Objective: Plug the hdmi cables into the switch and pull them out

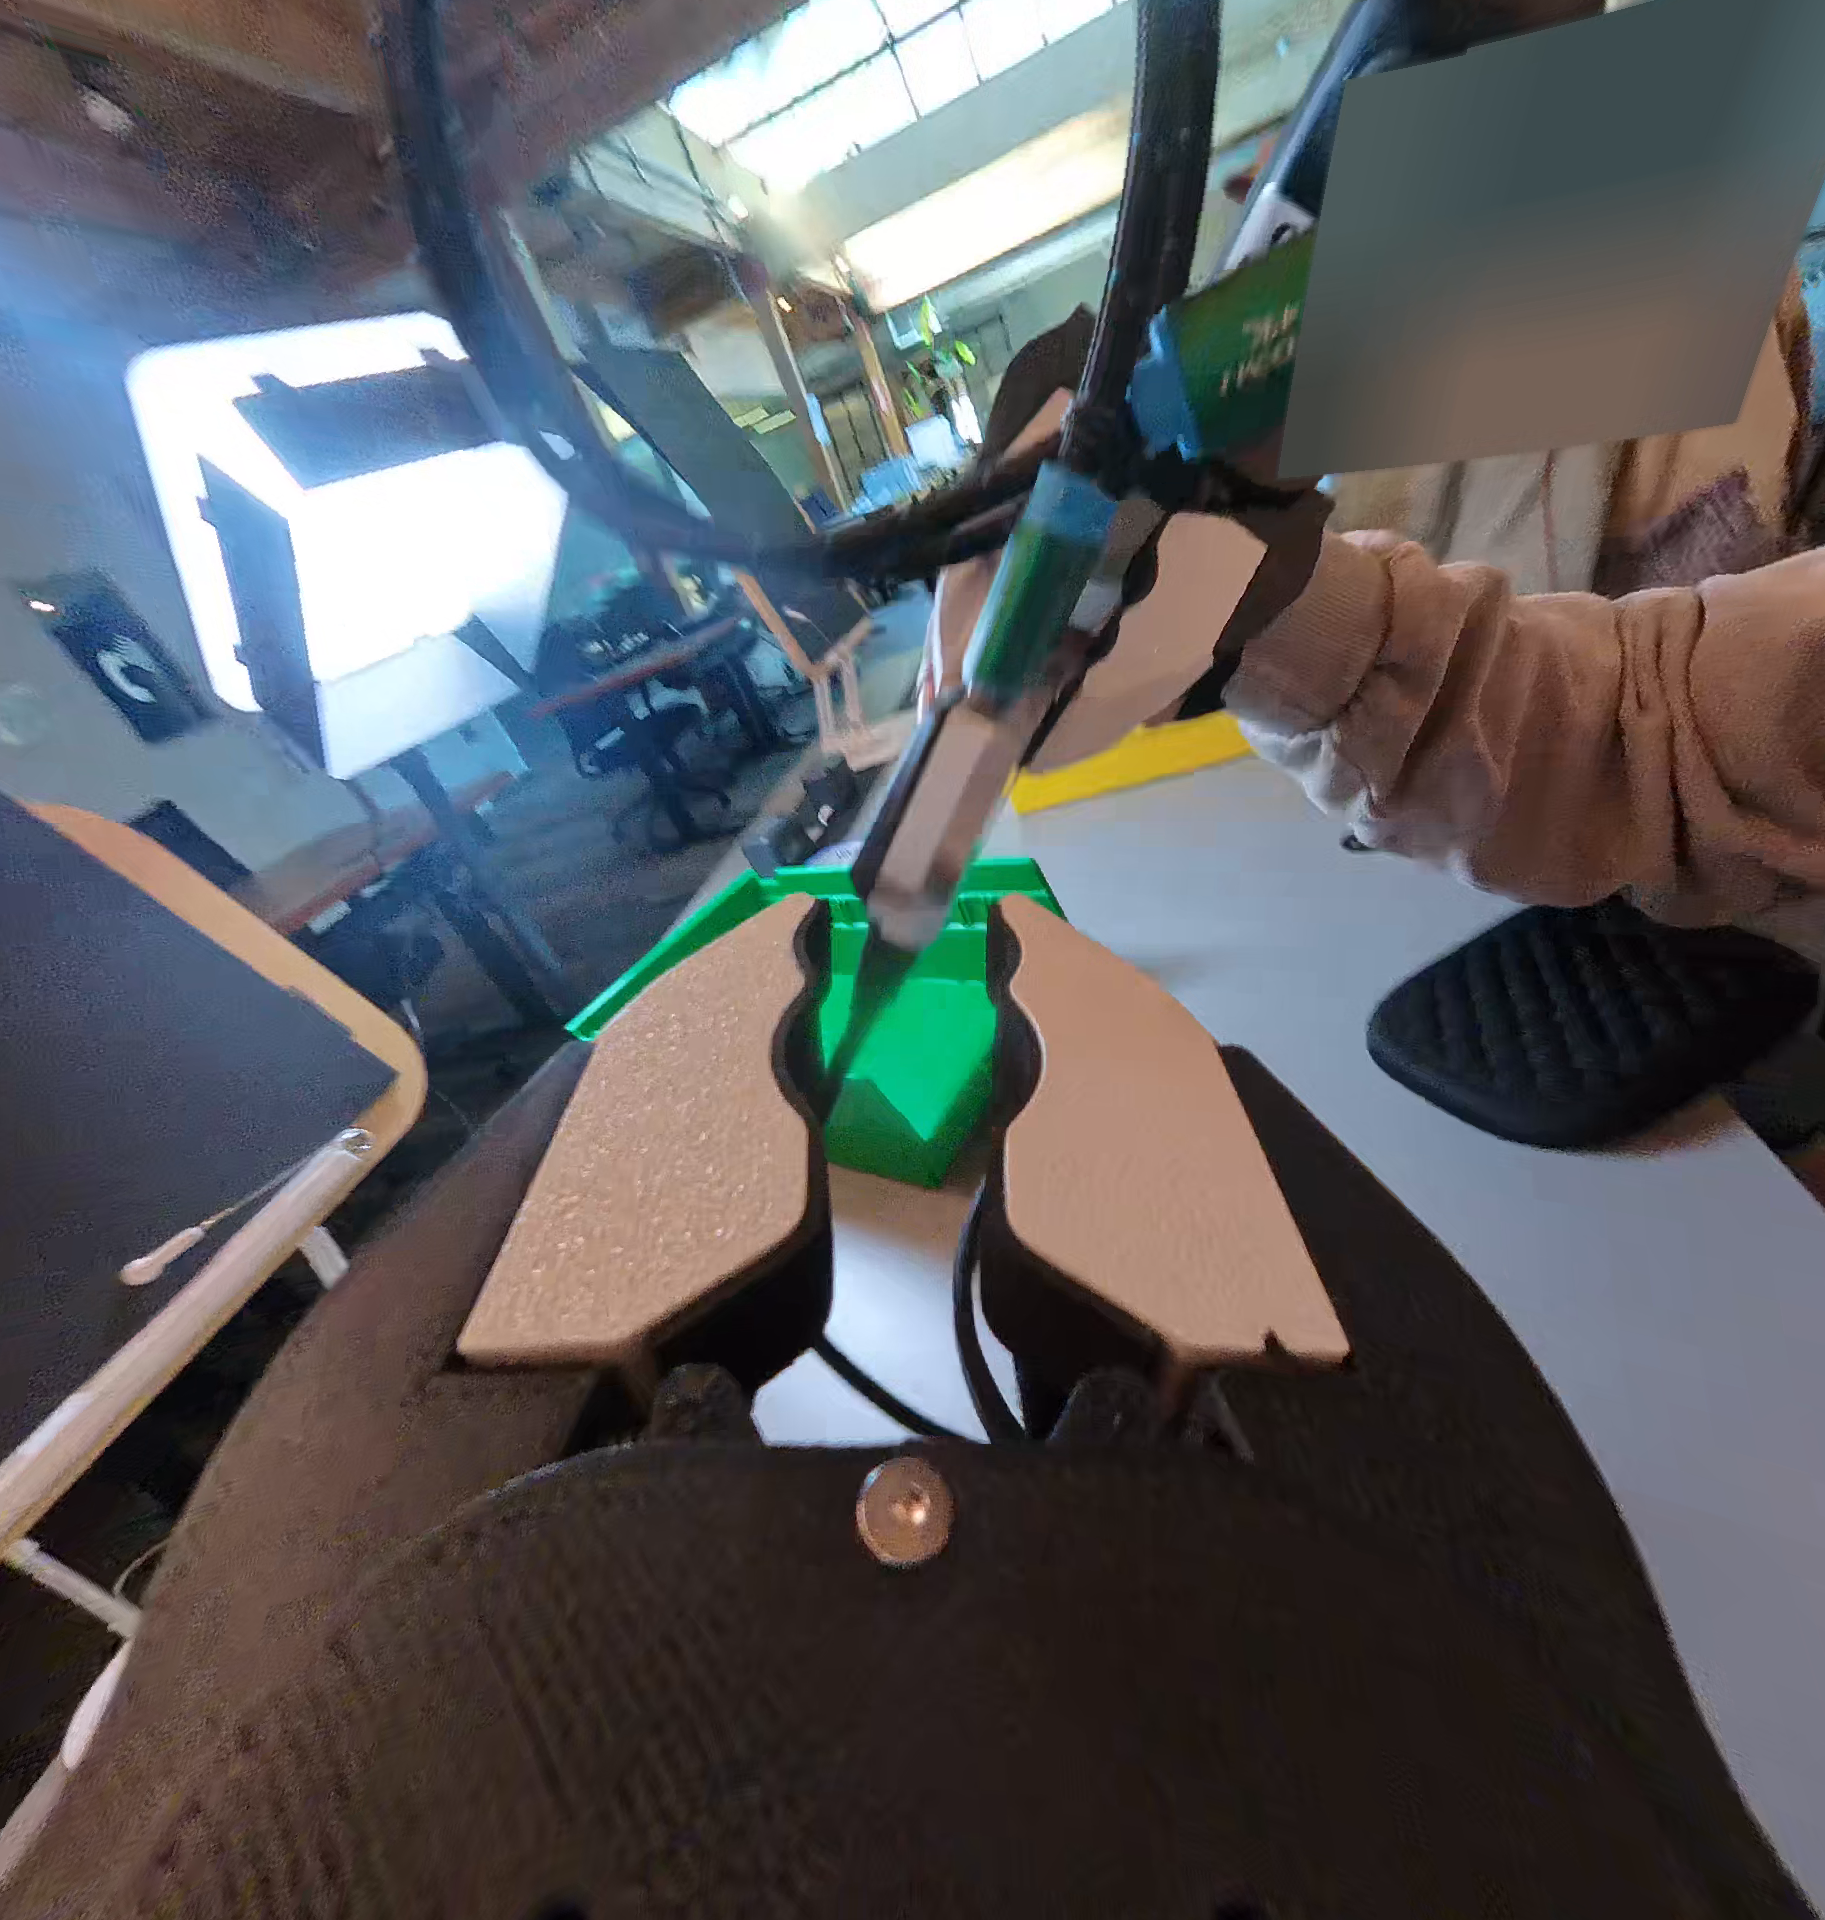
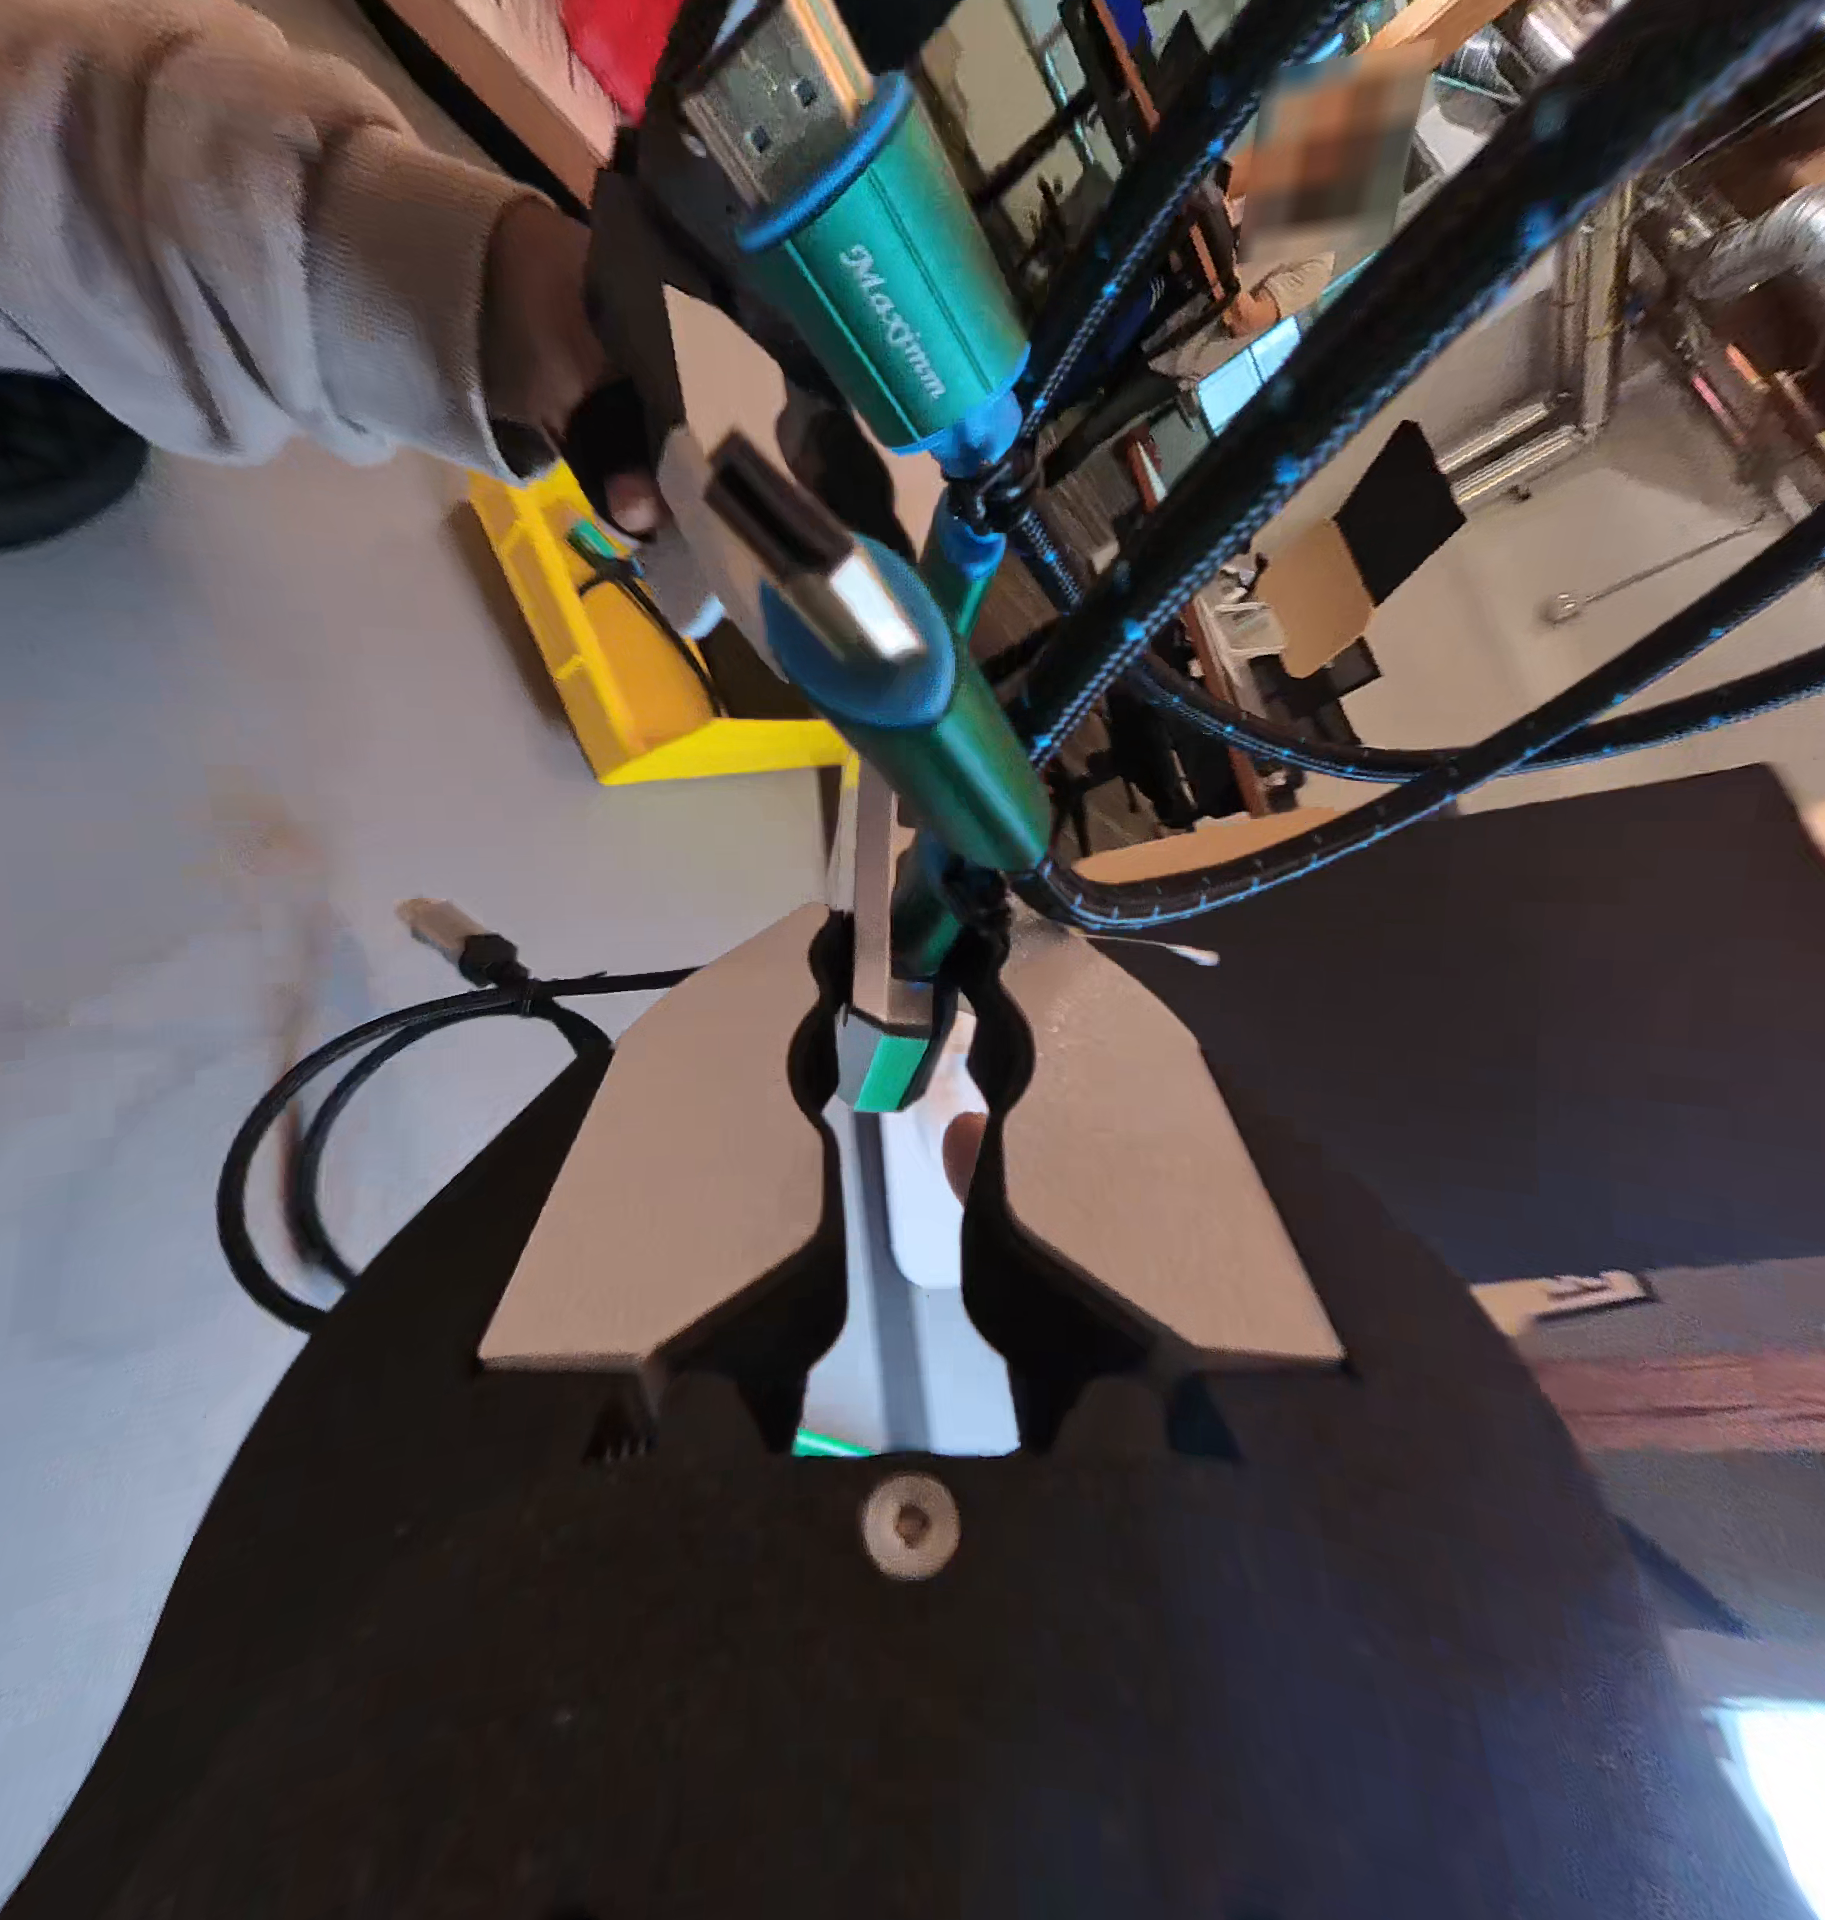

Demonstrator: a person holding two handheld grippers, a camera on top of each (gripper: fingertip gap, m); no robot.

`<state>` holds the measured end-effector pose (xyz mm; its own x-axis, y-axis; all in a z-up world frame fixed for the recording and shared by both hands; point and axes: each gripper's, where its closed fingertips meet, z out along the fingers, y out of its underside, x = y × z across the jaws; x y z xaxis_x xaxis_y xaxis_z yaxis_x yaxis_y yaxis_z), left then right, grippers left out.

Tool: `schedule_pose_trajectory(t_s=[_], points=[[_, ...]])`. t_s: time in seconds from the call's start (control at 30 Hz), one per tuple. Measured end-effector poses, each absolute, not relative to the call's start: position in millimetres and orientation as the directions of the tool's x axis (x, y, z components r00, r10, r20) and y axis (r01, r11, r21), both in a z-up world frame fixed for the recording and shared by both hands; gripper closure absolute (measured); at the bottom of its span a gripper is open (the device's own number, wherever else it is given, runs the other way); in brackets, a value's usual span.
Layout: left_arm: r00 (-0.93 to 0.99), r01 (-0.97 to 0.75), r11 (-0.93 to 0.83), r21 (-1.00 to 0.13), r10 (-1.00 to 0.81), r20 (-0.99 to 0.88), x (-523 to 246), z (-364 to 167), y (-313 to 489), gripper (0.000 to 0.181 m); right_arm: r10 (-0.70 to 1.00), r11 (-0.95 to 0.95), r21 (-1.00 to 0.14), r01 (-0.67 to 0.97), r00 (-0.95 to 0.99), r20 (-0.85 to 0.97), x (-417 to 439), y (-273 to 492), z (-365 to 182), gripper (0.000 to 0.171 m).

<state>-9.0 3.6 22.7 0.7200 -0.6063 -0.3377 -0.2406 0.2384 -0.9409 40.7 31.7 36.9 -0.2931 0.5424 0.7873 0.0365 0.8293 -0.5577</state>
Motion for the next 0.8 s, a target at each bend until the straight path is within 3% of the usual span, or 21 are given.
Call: schedule_pose_trajectory(t_s=[0.13, 0.23, 0.4, 0.5, 0.6, 0.8], points=[[0.777, -0.263, 0.212, -0.941, -0.532, -0.337, -31.3, 33.2, -0.5, 0.141, 0.435, 0.900, -0.422, 0.108, -0.214, 0.875, 55.7, 55.5, 110.9, 0.150], [0.781, -0.271, 0.195, -0.943, -0.528, -0.333, -32.5, 32.6, -0.5, 0.137, 0.368, 0.909, -0.330, 0.253, -0.124, 0.921, 63.0, 100.6, 147.7, 0.150], [0.772, -0.325, 0.164, -0.932, -0.524, -0.361, -29.7, 26.0, 0.4, 0.132, 0.329, 0.835, -0.311, 0.454, 0.043, 0.944, 79.0, 187.6, 164.7, 0.151], [0.774, -0.337, 0.128, -0.933, -0.527, -0.352, -33.3, 19.2, 1.6, 0.131, 0.366, 0.757, -0.336, 0.560, 0.062, 0.929, 85.1, 236.4, 126.0, 0.150], [0.777, -0.335, 0.080, -0.939, -0.540, -0.324, -37.1, 5.7, 2.3, 0.130, 0.446, 0.655, -0.344, 0.673, 0.022, 0.895, 87.2, 283.6, 49.9, 0.151], [0.765, -0.387, -0.065, -0.920, -0.580, -0.281, -38.6, -49.1, -0.9, 0.129, 0.511, 0.469, -0.185, 0.864, -0.095, 0.854, 96.2, 361.9, -99.1, 0.151]])
